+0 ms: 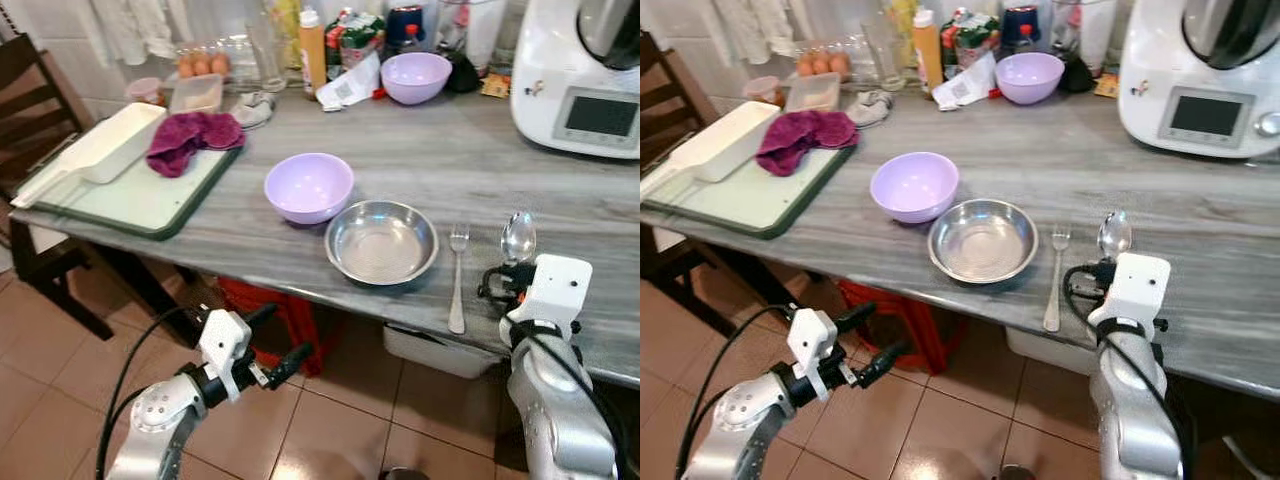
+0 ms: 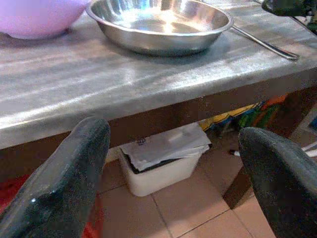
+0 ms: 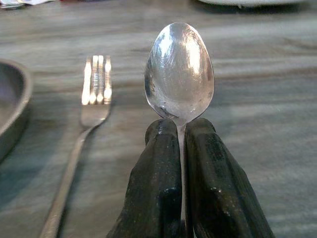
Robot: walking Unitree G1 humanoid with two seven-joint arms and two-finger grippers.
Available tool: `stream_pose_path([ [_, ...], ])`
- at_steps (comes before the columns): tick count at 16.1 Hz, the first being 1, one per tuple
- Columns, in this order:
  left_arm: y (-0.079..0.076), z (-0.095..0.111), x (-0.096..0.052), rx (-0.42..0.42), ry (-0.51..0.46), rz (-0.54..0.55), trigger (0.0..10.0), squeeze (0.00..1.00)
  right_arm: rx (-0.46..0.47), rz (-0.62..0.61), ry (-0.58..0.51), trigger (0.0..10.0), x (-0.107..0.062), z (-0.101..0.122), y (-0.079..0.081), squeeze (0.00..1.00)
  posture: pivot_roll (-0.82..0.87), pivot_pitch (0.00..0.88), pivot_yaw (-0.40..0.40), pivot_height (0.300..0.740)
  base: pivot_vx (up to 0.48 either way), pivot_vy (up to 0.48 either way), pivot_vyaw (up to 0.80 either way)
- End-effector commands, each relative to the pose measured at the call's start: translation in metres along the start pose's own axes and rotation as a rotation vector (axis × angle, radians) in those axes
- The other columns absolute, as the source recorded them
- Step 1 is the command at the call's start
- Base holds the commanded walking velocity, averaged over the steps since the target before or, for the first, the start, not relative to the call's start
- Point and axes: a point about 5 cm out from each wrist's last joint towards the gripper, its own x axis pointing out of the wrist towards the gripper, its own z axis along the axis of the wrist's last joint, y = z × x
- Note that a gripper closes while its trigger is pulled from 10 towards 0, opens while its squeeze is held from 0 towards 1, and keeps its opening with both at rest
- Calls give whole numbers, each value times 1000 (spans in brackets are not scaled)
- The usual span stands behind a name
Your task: Setting the table
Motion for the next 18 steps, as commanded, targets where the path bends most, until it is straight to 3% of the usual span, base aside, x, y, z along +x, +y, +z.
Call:
stream_pose_path([
  [1,2,-4,-4,5,14,-10,10000,0,24,7,20,10000,3,-1,1,0,-252,126,106,740,0,0,0],
  [4,9,-10,1,20,13,-23,10000,0,78,12,52,10000,12,2,5,0,-248,128,108,740,0,0,0],
  [6,19,-4,1,46,-19,32,10000,0,75,16,57,10000,14,2,5,0,-247,129,112,740,0,0,0],
  [7,32,6,0,75,-44,94,10000,0,75,14,64,10000,14,1,4,0,-247,129,113,740,0,0,0],
  [8,51,37,0,114,-119,176,10000,0,80,11,70,10000,14,-1,3,0,-246,128,113,740,0,0,0],
  [10,57,71,5,133,-180,186,10000,0,75,14,94,10000,12,-6,2,0,-242,122,109,740,0,0,0],
  [14,30,82,23,130,-174,32,10000,0,71,18,103,10000,14,-7,2,0,-247,118,106,740,0,0,0],
  [18,6,80,29,84,-115,-112,10000,0,67,14,113,10000,17,-7,-2,0,-251,118,106,740,0,0,0],
])
